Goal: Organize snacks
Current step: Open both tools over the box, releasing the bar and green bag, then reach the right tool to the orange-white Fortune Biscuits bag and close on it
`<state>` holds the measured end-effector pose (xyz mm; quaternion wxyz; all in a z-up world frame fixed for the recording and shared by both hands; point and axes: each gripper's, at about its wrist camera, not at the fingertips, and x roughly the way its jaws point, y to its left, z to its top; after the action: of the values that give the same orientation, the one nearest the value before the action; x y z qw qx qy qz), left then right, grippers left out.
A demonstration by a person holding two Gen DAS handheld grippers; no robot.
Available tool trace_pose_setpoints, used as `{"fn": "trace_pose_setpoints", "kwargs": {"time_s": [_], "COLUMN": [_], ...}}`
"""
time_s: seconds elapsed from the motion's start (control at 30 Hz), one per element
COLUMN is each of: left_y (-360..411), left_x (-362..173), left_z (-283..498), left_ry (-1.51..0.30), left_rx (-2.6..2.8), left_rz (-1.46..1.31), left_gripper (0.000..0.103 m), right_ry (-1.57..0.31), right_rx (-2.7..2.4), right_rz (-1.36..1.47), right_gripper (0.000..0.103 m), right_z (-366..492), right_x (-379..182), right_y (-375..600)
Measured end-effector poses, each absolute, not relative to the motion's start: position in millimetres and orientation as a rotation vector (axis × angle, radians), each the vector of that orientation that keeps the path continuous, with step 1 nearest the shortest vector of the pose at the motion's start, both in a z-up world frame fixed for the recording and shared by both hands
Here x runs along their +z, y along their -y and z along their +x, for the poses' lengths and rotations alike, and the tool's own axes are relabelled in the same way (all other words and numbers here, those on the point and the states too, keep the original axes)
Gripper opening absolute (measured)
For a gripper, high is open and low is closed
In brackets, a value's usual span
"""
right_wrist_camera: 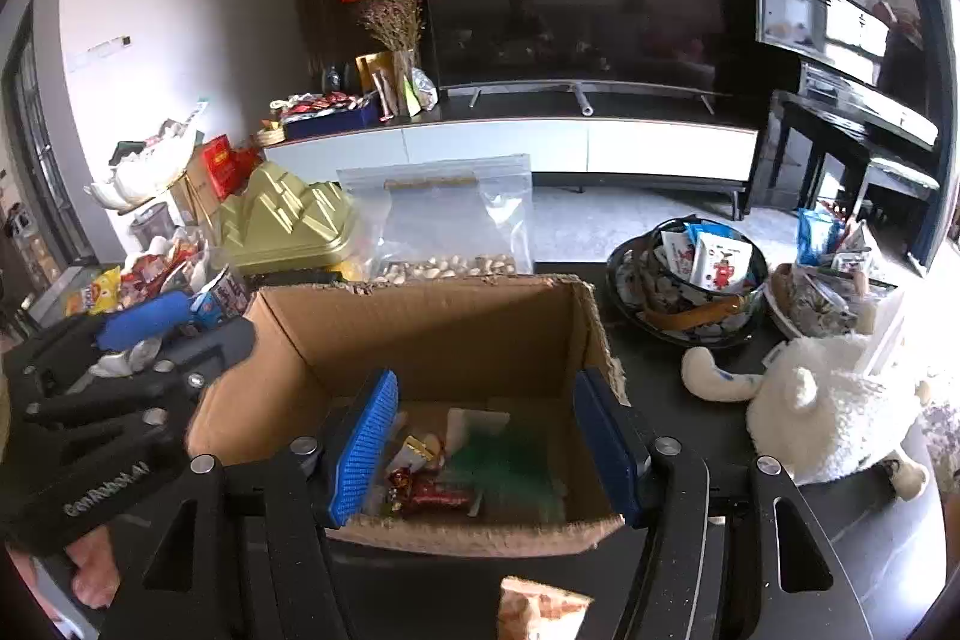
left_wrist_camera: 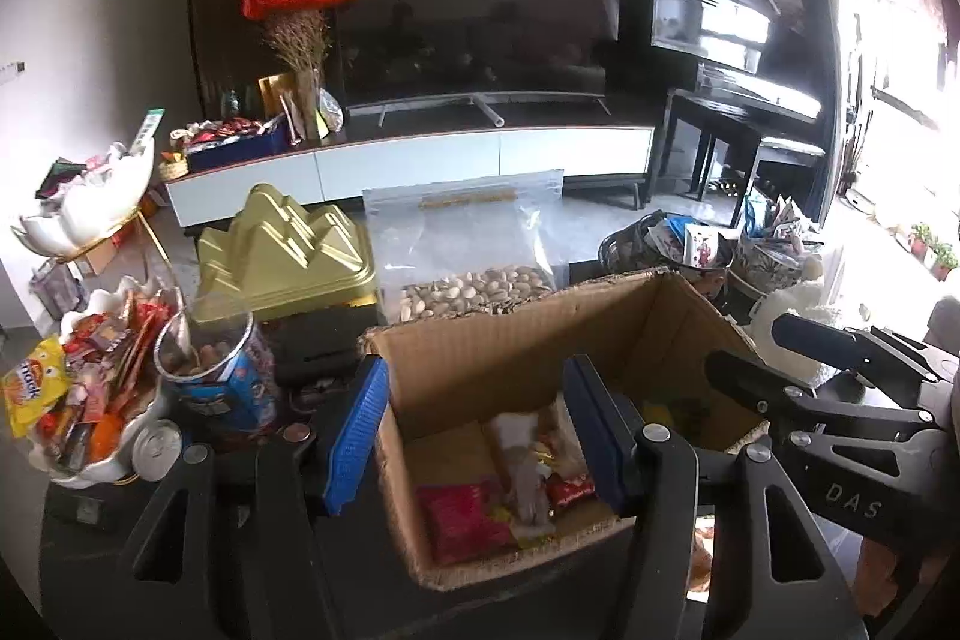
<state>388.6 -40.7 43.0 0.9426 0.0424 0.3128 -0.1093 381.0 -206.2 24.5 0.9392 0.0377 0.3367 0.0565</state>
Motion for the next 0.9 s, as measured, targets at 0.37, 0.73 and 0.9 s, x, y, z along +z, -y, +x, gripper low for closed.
{"fn": "trace_pose_setpoints", "kwargs": {"time_s": [0.37, 0.73, 0.9], "left_y": [39, 45, 51], "left_x": [50, 48, 40], "left_z": [331, 291, 280], "left_ry": [-0.636, -0.622, -0.624], "left_rx": [-0.24, -0.235, -0.221], "left_rz": [0.079, 0.074, 0.084], "left_gripper": [0.062, 0.066, 0.067], "right_ry": [-0.655, -0.656, -0.664], "right_rx": [0.116, 0.104, 0.105], "right_rz": [0.071, 0.12, 0.154], "right_gripper": [0.062, 0.062, 0.062], "right_z": [321, 286, 278], "right_x": [35, 26, 14], "right_y": [206, 220, 227]}}
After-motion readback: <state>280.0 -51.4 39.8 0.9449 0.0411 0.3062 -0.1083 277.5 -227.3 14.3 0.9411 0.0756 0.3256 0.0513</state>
